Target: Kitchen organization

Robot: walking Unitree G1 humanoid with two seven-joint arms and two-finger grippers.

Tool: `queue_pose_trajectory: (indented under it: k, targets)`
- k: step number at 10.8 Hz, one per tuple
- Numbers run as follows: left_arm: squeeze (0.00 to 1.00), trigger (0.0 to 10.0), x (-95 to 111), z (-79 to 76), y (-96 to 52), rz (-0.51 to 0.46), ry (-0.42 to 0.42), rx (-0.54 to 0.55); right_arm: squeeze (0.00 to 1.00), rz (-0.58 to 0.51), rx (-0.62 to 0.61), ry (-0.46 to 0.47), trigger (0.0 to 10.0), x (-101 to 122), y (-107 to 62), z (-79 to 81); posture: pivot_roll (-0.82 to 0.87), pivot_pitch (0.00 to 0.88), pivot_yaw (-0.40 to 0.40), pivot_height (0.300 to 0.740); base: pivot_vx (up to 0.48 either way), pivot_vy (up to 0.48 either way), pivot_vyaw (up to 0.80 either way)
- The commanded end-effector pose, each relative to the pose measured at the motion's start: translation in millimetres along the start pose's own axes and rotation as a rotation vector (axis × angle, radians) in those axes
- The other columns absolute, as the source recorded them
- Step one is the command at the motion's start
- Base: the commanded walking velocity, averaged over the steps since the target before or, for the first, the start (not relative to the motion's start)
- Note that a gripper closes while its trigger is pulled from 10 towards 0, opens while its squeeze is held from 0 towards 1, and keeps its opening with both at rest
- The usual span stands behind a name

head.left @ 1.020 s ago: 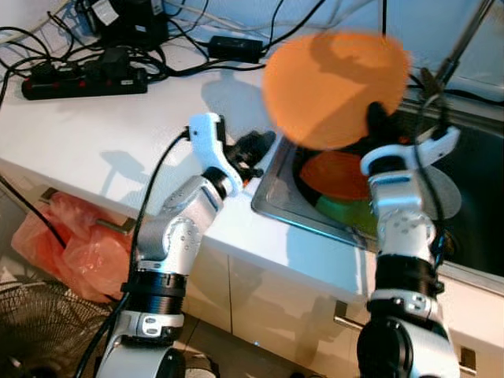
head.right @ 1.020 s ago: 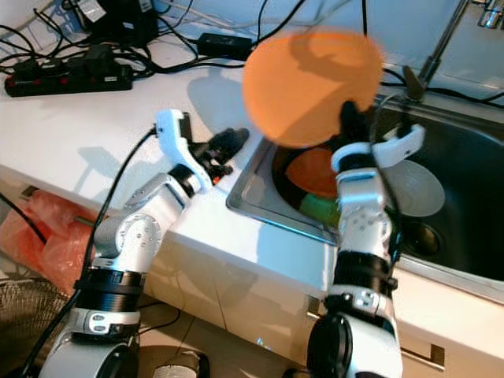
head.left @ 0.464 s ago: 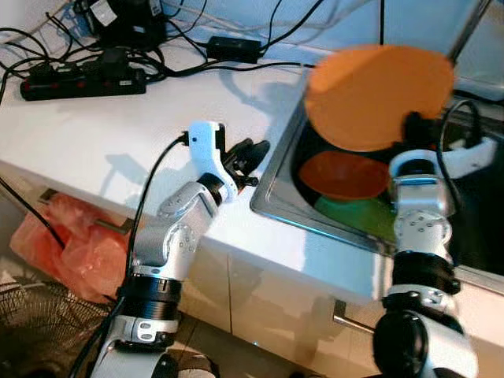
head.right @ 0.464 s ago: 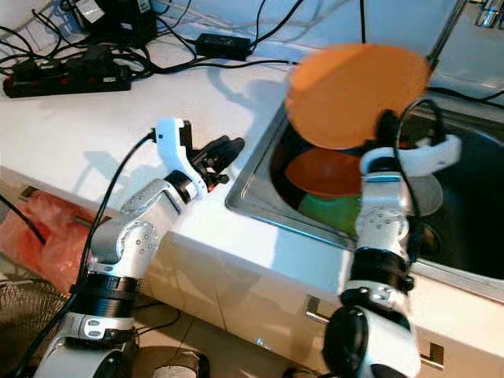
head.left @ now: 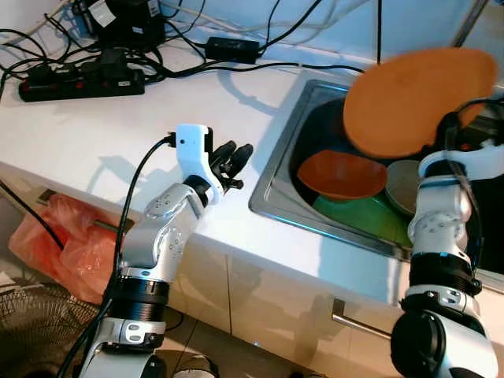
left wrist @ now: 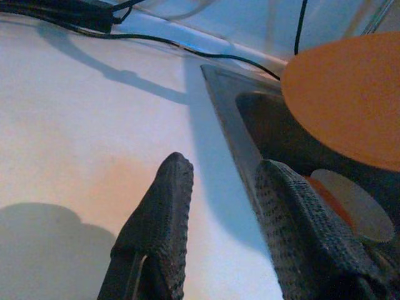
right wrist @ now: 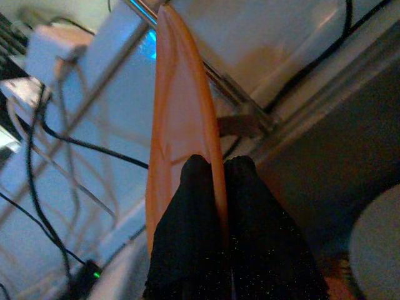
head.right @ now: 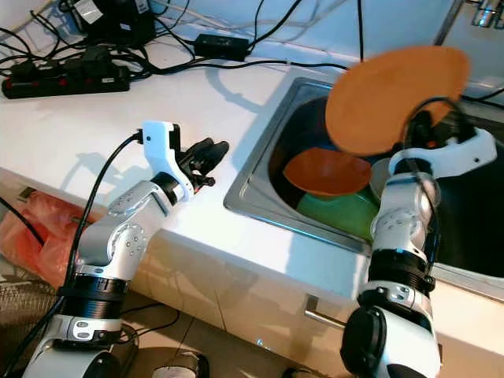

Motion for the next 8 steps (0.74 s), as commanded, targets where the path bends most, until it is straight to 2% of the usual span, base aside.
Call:
queue_pose_trajectory:
  k: [1, 3, 6, 8]
  targets:
    - [0.0, 10.0, 0, 1.7, -2.5, -0.002, 0.021, 0.011, 0.0, -0.019, 0.032, -0.043, 10.0, 5, 1.5, 5.5, 0.22, 0.099, -0.019, 0.74, 0.0, 0.0, 0.0]
    - [0.0, 10.0, -1, 7.4, -4.9, 0.01, 0.077, 0.032, 0.0, 0.031, 0.088, -0.259, 10.0, -11, -5.8, 4.7, 0.22, 0.105, -0.02, 0.74, 0.0, 0.0, 0.0]
    - [0.0, 10.0, -2, 7.7, -7.4, 0.049, 0.189, 0.002, 0.0, 0.05, 0.136, -0.363, 10.0, -17, -7.8, 7.5, 0.22, 0.108, -0.02, 0.74, 0.0, 0.0, 0.0]
    - [0.0, 10.0, 0, -2.5, -9.7, 0.048, 0.226, -0.097, 0.0, 0.069, 0.162, -0.4, 10.0, -24, -9.7, 9.2, 0.22, 0.107, -0.021, 0.74, 0.0, 0.0, 0.0]
Point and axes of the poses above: a point about 5 cm out from each wrist's last joint towards the gripper, its own y axis pointing out of the wrist towards the gripper, its own x axis along the axis of the wrist's last joint, z = x × y, the point moved 3 cm from there along y, pointing out of the wrist towards the gripper, and after that the axes turned 3 degrees about y, right-handed, at the moved point
